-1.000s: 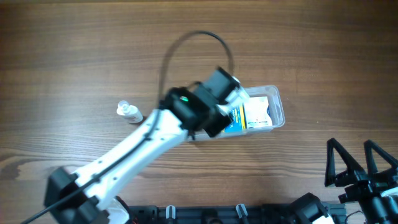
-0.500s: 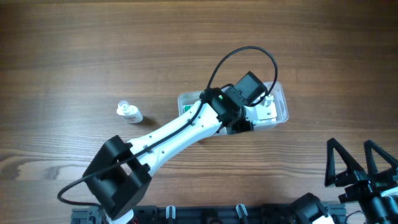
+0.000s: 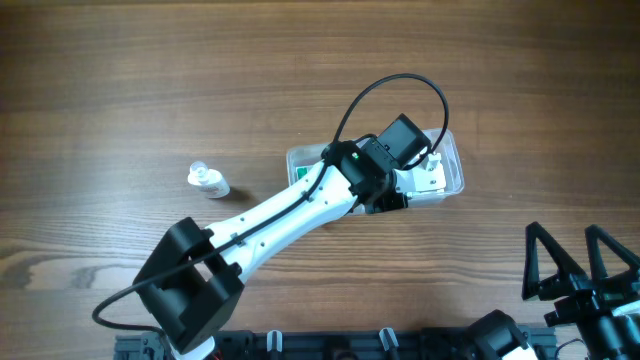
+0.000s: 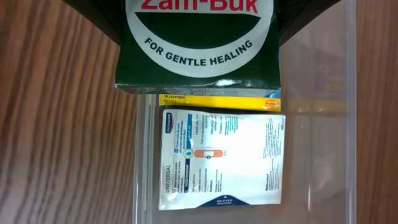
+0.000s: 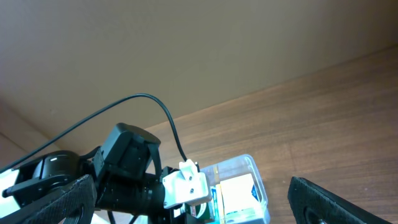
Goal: Pack container
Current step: 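Carry the Zam-Buk tin over and drop it into the container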
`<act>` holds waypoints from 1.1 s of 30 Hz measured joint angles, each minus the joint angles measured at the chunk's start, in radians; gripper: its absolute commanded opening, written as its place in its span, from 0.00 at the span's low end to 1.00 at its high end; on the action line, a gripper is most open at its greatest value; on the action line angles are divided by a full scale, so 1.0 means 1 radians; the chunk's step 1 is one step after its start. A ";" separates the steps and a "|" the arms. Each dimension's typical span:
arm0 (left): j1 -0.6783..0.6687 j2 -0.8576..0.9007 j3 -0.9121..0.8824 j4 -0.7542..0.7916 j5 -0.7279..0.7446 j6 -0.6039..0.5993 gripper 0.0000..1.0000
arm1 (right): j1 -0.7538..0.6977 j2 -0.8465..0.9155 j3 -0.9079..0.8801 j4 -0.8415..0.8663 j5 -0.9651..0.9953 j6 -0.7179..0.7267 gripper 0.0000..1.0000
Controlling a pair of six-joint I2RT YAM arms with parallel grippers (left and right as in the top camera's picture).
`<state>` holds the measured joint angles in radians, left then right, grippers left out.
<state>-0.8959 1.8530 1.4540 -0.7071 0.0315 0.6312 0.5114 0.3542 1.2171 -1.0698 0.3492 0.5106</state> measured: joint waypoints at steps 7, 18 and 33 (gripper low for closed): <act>0.002 -0.027 -0.021 -0.003 -0.056 -0.019 0.38 | 0.000 0.000 0.000 0.000 0.000 0.000 1.00; 0.060 -0.145 -0.039 0.061 -0.006 -0.031 0.48 | 0.000 0.000 0.000 0.000 0.000 0.000 1.00; 0.138 0.073 -0.040 0.088 0.170 -0.031 0.52 | 0.000 0.000 0.000 0.000 0.000 0.000 1.00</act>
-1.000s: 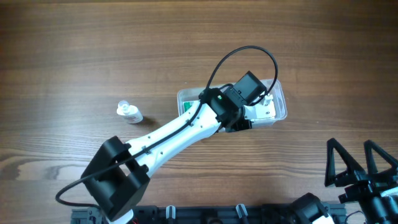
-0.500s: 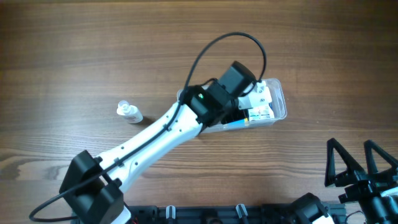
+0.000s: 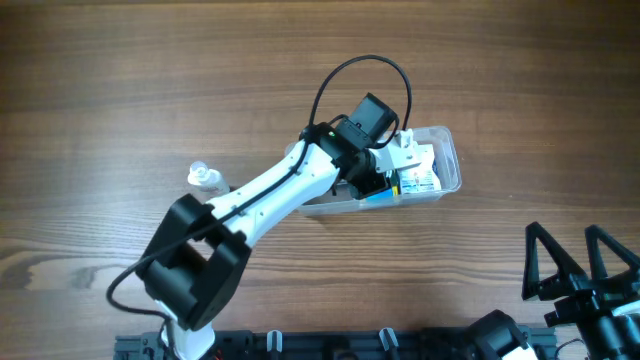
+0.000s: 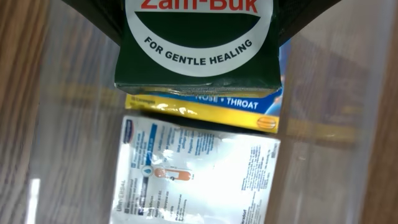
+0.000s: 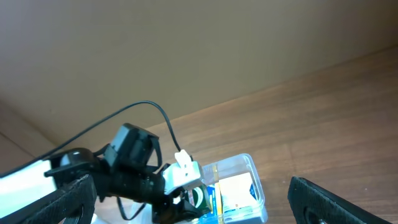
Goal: Pack container
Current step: 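Carry the Zam-Buk tin over and drop it into the container, then move the left gripper to the white Calamol bottle and grasp its cap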
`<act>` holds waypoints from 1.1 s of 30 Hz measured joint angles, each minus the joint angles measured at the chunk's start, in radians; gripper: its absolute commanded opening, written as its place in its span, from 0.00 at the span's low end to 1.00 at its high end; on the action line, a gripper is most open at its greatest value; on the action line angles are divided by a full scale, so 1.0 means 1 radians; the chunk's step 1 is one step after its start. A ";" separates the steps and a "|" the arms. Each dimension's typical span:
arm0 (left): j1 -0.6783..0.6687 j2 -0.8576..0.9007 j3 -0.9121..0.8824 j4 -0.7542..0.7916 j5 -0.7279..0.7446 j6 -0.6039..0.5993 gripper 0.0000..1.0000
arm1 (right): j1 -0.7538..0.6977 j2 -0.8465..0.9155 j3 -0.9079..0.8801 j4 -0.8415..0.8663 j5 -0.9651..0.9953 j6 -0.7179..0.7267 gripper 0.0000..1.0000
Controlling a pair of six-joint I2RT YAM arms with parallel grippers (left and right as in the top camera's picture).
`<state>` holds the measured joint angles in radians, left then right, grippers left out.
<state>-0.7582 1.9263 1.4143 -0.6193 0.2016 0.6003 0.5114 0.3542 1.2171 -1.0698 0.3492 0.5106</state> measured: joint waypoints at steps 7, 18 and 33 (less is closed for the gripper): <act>0.000 0.066 0.000 0.010 0.002 -0.019 0.78 | 0.000 0.000 0.000 0.000 0.000 0.000 1.00; 0.001 -0.312 0.078 -0.094 -0.049 -0.133 0.76 | 0.000 0.000 0.000 0.000 0.000 0.000 1.00; 0.592 -0.514 0.088 -0.658 -0.383 -0.779 0.75 | 0.000 0.000 0.000 0.000 0.000 0.000 1.00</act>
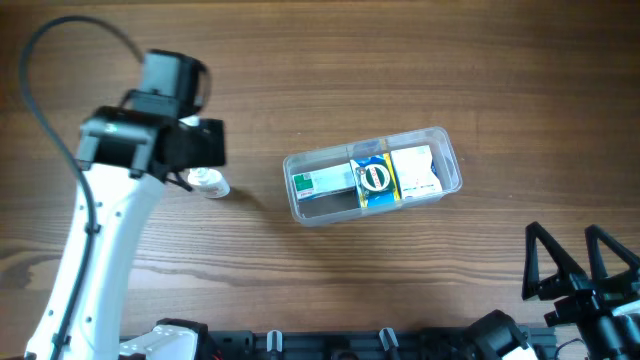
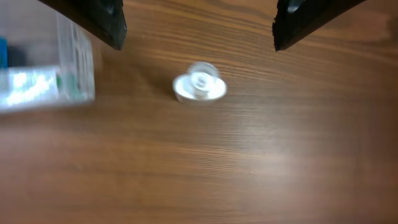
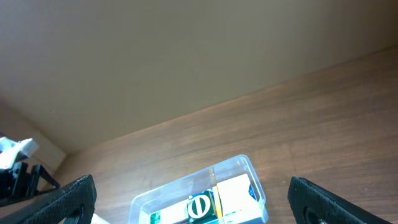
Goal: Pack container
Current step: 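Move the left gripper to the white Calamol bottle and grasp its cap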
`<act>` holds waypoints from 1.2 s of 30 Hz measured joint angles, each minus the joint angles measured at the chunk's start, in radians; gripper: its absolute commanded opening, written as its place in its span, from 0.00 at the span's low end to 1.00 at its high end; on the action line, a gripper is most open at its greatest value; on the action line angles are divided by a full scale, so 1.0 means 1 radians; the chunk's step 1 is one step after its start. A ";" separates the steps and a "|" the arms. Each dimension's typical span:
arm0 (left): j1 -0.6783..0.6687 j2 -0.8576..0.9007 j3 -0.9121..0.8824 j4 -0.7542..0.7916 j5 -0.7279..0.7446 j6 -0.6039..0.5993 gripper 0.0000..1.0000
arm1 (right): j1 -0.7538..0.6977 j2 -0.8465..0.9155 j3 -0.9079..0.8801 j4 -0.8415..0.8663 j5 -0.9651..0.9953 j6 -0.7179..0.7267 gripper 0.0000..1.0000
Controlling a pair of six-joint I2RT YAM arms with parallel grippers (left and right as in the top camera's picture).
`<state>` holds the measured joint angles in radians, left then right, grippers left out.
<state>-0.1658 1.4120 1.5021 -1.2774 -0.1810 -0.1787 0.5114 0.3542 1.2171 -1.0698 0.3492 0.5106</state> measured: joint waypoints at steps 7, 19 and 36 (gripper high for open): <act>0.114 0.161 -0.022 0.022 0.057 -0.047 0.69 | 0.000 0.000 0.000 0.000 0.000 0.000 1.00; 0.106 0.346 -0.075 0.066 0.142 -0.053 0.53 | 0.000 0.000 0.000 0.000 0.000 0.000 1.00; 0.106 0.349 -0.079 0.009 0.180 -0.056 0.43 | 0.000 0.000 0.000 0.000 0.000 0.000 1.00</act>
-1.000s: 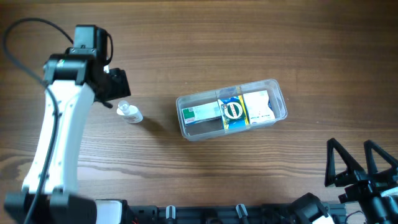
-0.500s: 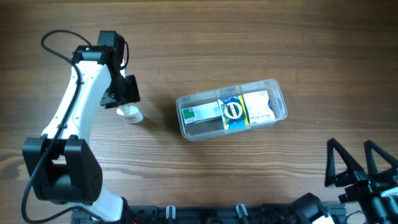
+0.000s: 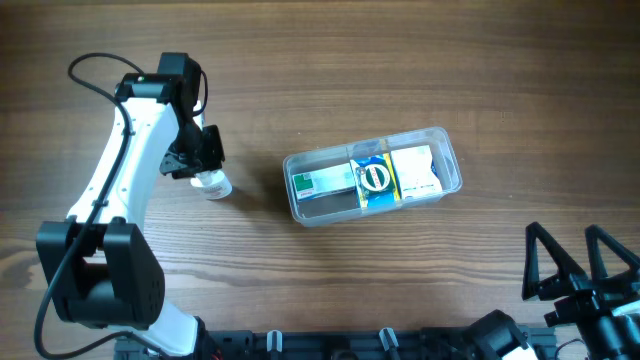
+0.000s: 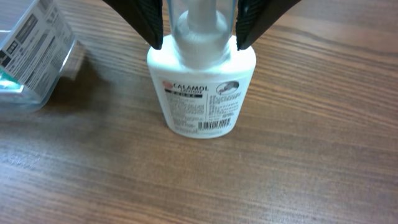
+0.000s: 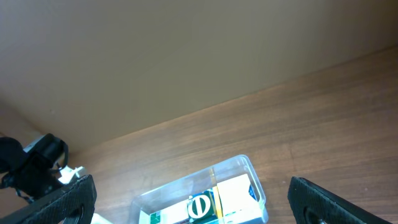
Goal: Pack container
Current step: 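Move the left gripper to the white Calamol bottle and grasp its cap, then carry the Calamol bottle over and lay it inside the container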
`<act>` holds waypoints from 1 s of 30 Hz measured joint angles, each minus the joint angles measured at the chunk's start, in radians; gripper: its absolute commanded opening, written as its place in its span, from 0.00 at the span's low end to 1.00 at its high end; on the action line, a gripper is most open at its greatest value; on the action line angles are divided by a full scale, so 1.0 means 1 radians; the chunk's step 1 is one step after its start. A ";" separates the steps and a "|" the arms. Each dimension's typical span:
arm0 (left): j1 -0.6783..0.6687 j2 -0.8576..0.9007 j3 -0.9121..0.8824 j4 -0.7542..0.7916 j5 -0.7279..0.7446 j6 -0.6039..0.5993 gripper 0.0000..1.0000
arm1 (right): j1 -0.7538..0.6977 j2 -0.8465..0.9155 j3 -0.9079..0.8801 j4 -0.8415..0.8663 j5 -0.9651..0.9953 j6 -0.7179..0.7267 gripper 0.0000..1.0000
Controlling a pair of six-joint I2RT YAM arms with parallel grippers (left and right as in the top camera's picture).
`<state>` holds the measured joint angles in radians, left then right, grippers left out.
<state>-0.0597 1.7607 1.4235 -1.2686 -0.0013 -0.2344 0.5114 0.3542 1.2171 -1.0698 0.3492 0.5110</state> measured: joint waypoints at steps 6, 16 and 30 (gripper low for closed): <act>0.000 0.000 0.000 -0.030 0.000 0.005 0.28 | 0.000 0.000 0.000 0.000 0.000 0.000 1.00; -0.002 -0.011 0.001 -0.027 0.000 0.012 0.15 | 0.000 0.000 0.000 0.000 0.000 0.000 1.00; -0.446 -0.458 0.212 -0.071 0.000 -0.056 0.10 | 0.000 0.000 0.000 0.000 0.000 0.000 1.00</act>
<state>-0.5053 1.3025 1.6360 -1.3392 -0.0017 -0.2909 0.5114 0.3542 1.2171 -1.0702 0.3492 0.5106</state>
